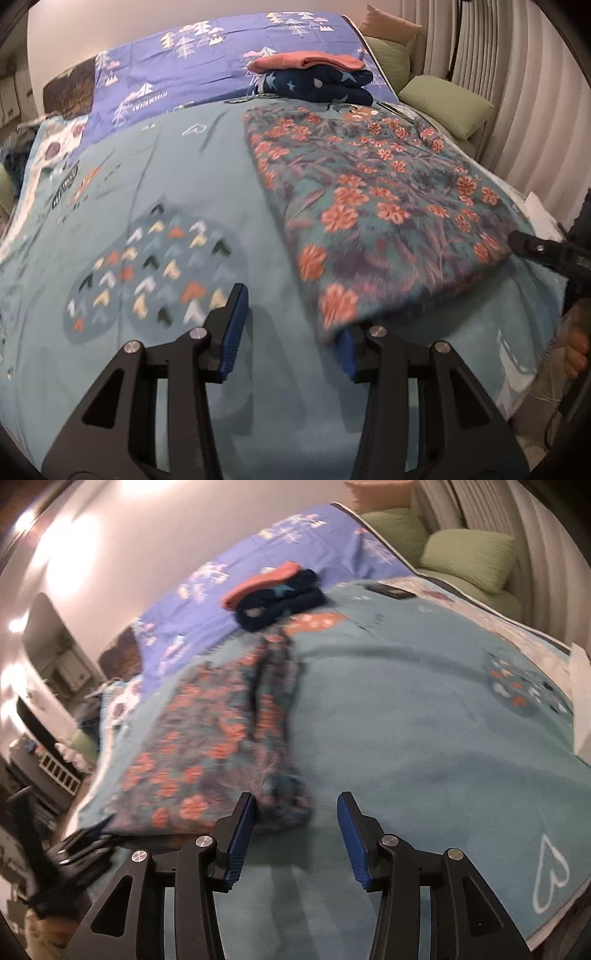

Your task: Fold small clothes

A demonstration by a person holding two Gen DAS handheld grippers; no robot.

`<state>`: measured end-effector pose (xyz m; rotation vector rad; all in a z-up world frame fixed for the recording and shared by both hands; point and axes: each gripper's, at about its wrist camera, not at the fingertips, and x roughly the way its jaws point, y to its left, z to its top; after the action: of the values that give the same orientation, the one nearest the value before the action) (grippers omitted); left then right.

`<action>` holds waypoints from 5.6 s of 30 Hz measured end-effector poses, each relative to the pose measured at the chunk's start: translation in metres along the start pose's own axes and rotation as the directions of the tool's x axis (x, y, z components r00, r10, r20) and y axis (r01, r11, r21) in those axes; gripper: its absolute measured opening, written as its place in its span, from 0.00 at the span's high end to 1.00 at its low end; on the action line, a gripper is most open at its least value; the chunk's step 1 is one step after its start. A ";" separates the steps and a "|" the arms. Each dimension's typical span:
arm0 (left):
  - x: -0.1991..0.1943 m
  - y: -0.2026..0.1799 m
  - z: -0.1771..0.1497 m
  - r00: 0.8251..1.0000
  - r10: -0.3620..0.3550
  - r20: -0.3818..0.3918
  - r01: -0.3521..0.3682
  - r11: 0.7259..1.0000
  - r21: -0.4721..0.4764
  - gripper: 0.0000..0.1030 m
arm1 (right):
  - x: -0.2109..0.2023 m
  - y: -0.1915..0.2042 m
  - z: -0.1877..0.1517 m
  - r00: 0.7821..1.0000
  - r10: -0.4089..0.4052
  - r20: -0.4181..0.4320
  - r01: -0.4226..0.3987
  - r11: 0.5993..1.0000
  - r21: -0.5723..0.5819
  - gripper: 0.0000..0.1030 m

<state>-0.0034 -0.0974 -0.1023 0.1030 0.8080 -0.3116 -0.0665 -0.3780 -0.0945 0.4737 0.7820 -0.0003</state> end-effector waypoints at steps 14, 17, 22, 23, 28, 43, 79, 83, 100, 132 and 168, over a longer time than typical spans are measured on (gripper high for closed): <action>-0.002 0.006 -0.007 0.999 -0.044 0.006 0.044 0.998 -0.050 0.54 | 0.007 0.035 0.034 0.997 0.071 0.034 -0.065 0.987 -0.145 0.52; 0.002 0.020 -0.010 0.994 -0.110 -0.003 0.109 0.988 -0.113 0.54 | 0.038 0.029 0.042 0.997 -0.080 0.000 0.079 0.986 -0.150 0.52; -0.001 0.025 -0.012 0.989 -0.146 0.003 0.145 0.982 -0.124 0.54 | 0.035 -0.003 0.042 0.999 0.021 -0.029 -0.020 1.000 0.020 0.51; -0.001 0.024 -0.012 0.989 -0.148 0.004 0.148 0.982 -0.119 0.54 | 0.029 0.002 0.043 1.000 0.001 -0.014 -0.001 1.000 0.003 0.51; -0.016 0.029 -0.007 0.970 -0.242 0.024 0.243 0.961 -0.130 0.55 | 0.013 0.024 0.054 0.997 0.058 0.052 -0.052 0.994 -0.097 0.76; 0.031 0.007 0.020 0.972 -0.236 0.001 0.235 0.970 -0.057 0.52 | 0.080 0.004 0.078 0.991 0.120 -0.063 -0.121 0.992 -0.022 0.97; 0.107 0.014 0.150 0.990 -0.136 -0.047 0.138 0.988 0.062 0.47 | 0.154 0.058 0.156 0.973 0.107 -0.203 -0.161 0.949 -0.272 0.82; 0.127 0.031 0.137 0.990 -0.110 -0.084 0.110 0.994 -0.003 0.44 | 0.173 0.031 0.159 0.965 0.169 -0.200 -0.198 0.970 -0.138 0.84; 0.161 0.033 0.178 0.990 -0.131 -0.051 0.131 0.991 0.005 0.42 | 0.215 0.032 0.191 0.956 0.215 -0.199 -0.242 0.963 -0.119 0.82; 0.018 0.009 0.010 0.984 -0.179 -0.025 0.179 0.984 -0.020 0.32 | 0.033 0.075 -0.010 0.992 0.074 -0.106 -0.117 0.871 -0.477 0.68; 0.042 0.025 0.040 0.940 -0.337 -0.056 0.326 0.933 -0.150 0.29 | 0.056 -0.002 0.059 0.947 0.266 -0.183 -0.284 0.955 -0.082 0.36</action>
<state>0.0593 -0.0916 -0.1064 -0.1550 0.9257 -0.5727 0.0132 -0.3938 -0.0977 0.4813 0.8725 0.3457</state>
